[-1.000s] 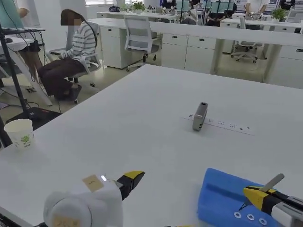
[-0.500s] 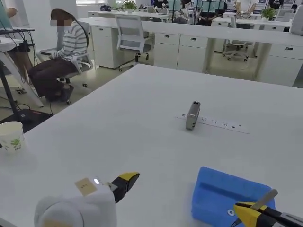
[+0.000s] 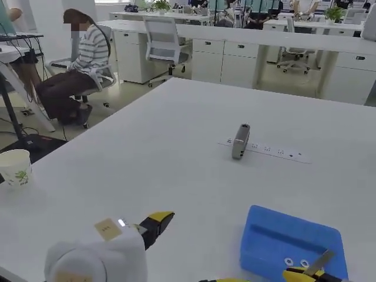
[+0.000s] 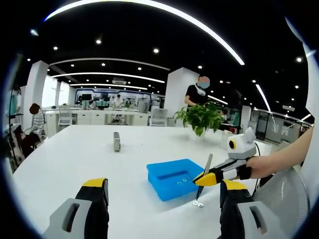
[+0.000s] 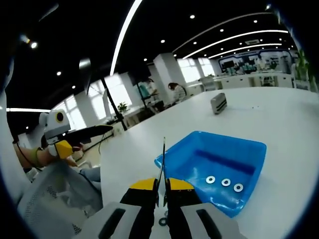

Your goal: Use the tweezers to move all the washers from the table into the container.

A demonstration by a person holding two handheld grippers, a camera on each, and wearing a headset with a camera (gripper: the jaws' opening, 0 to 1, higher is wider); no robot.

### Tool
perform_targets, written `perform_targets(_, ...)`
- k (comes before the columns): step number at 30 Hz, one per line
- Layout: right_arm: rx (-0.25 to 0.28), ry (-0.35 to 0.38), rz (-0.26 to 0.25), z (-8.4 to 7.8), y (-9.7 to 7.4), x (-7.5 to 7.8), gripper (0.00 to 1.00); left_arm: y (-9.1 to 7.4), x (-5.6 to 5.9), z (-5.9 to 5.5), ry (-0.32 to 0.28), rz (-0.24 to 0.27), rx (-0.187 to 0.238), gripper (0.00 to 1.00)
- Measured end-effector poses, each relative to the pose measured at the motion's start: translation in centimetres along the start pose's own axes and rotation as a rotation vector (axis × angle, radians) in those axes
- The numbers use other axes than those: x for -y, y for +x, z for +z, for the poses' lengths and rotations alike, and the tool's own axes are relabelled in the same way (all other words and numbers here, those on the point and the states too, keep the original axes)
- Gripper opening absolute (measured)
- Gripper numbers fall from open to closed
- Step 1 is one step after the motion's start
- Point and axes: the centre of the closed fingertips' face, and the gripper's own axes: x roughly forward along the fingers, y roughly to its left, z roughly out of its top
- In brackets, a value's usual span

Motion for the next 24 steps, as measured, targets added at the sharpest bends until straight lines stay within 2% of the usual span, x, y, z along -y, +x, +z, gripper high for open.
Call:
perform_targets(4,-0.041,-0.042,-0.007,-0.9,0.2,-0.2,0.04,0.0,0.0,0.1,-0.002,0.002,0.003,0.95)
perform_targets(12,-0.059,-0.080,-0.023,-0.9,0.6,0.1,0.04,0.1,0.0,-0.3,0.006,0.000,-0.015,0.94)
perform_targets(18,-0.089,-0.111,-0.024,-1.6,0.7,0.1,0.04,0.1,0.0,-0.3,0.009,-0.002,-0.020,0.94)
perform_targets(20,-0.107,-0.136,-0.021,-2.0,0.7,-0.1,0.04,0.1,0.0,-0.4,0.008,-0.002,-0.022,0.94)
perform_targets(23,-0.104,-0.158,-0.014,-1.9,0.7,-0.4,0.04,0.1,0.0,-0.4,0.011,-0.001,-0.023,0.94)
perform_targets(24,-0.111,-0.188,-0.011,-2.0,0.7,-0.5,0.04,0.1,0.0,-0.4,0.012,-0.002,-0.025,0.94)
